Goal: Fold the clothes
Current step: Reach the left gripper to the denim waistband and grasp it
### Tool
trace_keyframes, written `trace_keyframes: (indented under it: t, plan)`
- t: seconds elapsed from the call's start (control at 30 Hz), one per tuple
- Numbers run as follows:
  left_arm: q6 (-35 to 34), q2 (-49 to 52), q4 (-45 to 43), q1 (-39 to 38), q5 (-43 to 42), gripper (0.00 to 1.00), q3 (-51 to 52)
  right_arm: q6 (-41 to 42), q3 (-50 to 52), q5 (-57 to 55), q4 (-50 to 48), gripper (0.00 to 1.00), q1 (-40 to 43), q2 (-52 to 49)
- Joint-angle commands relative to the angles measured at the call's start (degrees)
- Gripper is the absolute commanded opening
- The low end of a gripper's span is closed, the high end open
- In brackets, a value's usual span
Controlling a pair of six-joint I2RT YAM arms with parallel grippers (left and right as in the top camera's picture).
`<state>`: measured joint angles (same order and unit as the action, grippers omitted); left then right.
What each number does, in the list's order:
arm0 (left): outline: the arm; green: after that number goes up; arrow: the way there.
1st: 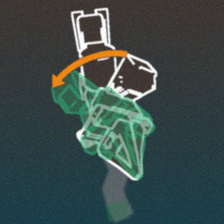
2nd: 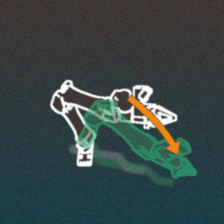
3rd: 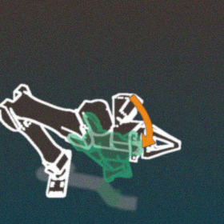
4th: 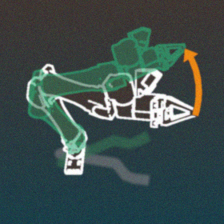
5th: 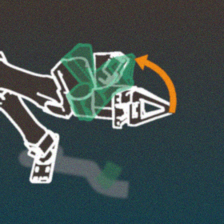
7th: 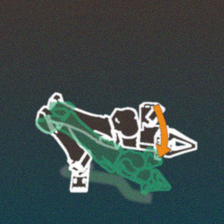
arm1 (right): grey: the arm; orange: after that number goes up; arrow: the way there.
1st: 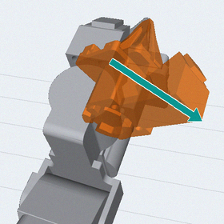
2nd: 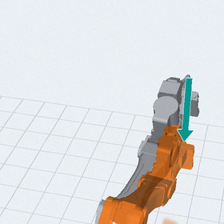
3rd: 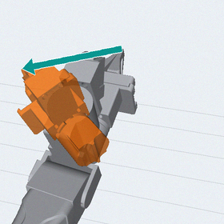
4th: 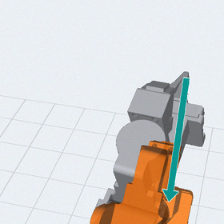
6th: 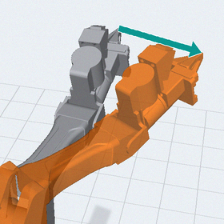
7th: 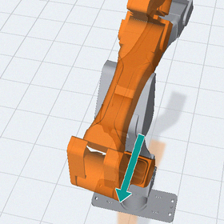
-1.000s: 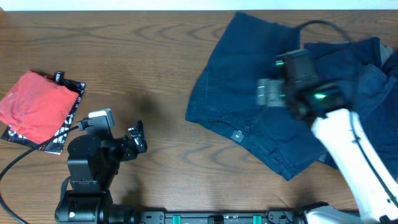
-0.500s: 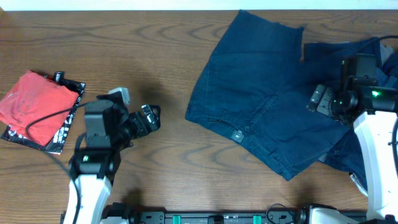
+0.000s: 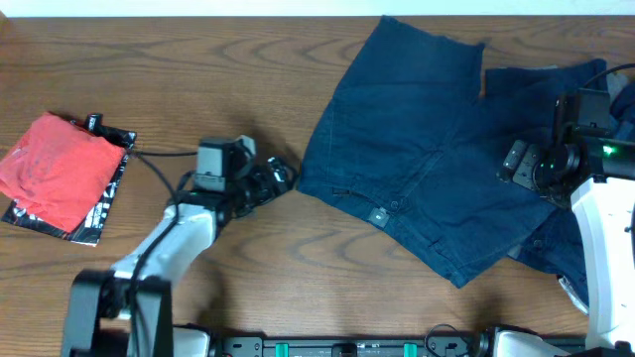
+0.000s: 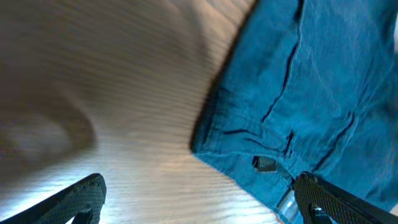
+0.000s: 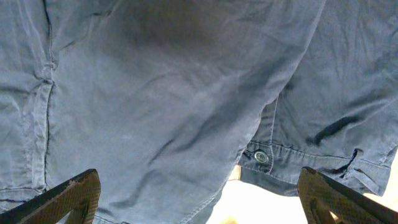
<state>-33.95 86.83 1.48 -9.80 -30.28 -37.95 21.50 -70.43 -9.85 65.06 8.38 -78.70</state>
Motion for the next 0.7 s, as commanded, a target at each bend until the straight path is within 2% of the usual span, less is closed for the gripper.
trace_keyframes:
  t: [0.0,0.33,0.47,0.53,0.67]
  plan:
    - [-0.9,3.82,-2.82,-3.02,-0.98,0.98,-0.11,0.76,-0.46,0.0,0.28,0.99,0.33,0.26]
    - [-2.43,10.21,-13.31,-8.33,0.5,0.98,-0.11,0.76,-0.46,0.0,1.22,0.99,0.33,0.26]
    - [-2.36,10.51,-13.4,-9.49,0.55,0.78,-0.09,0.76,-0.46,0.0,1.4,0.99,0.33,0.26]
    - [-2.36,10.51,-13.4,-9.57,1.01,0.51,-0.11,0.76,-0.46,0.0,1.42,0.99,0.33,0.26]
    - [-2.36,10.47,-13.44,-9.38,4.5,0.06,-0.11,0.76,-0.46,0.0,1.57,0.99,0.33,0.26]
